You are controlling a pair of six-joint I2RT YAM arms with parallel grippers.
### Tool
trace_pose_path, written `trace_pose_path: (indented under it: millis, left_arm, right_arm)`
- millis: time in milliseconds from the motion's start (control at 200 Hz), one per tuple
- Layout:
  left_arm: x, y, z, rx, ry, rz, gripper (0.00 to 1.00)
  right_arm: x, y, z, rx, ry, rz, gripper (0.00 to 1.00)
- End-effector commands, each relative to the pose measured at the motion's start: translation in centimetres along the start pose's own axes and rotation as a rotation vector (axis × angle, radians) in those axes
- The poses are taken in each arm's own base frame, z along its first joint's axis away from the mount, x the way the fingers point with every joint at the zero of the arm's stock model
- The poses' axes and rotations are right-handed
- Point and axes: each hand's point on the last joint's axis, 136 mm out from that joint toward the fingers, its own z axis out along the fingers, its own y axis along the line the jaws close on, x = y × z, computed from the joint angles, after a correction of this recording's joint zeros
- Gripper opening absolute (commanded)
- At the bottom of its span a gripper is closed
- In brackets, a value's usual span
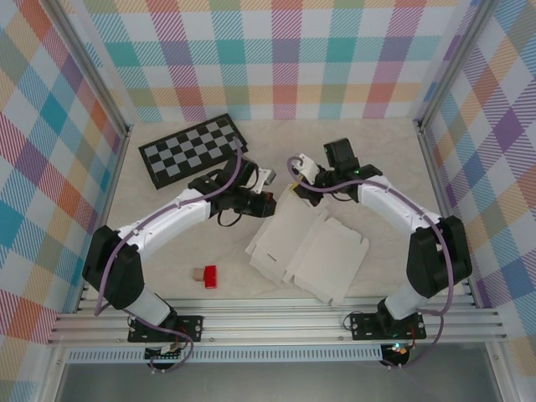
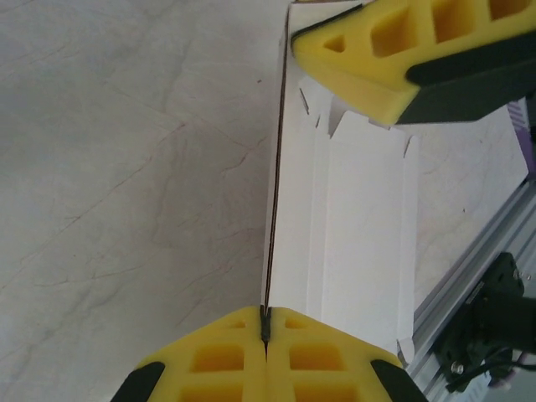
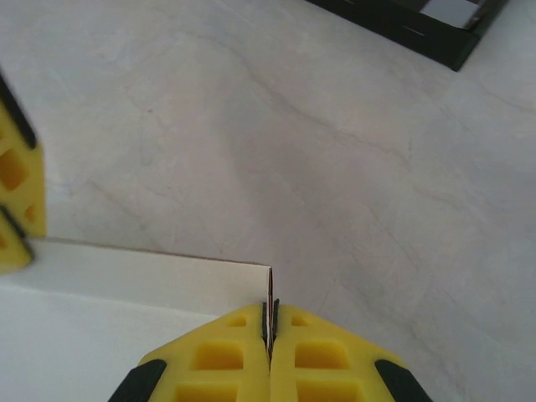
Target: Fold the paper box
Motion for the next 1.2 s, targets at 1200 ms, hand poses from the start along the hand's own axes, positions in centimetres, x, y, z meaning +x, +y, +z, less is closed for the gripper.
trace_pose_path:
  millis: [1200]
  left_arm:
    - [2.8, -3.3, -8.8, 0.104, -0.241, 0.247, 0.00]
  right_arm:
    - [5.4, -0.2, -6.0, -0.231, -0.101, -0.021, 0.33]
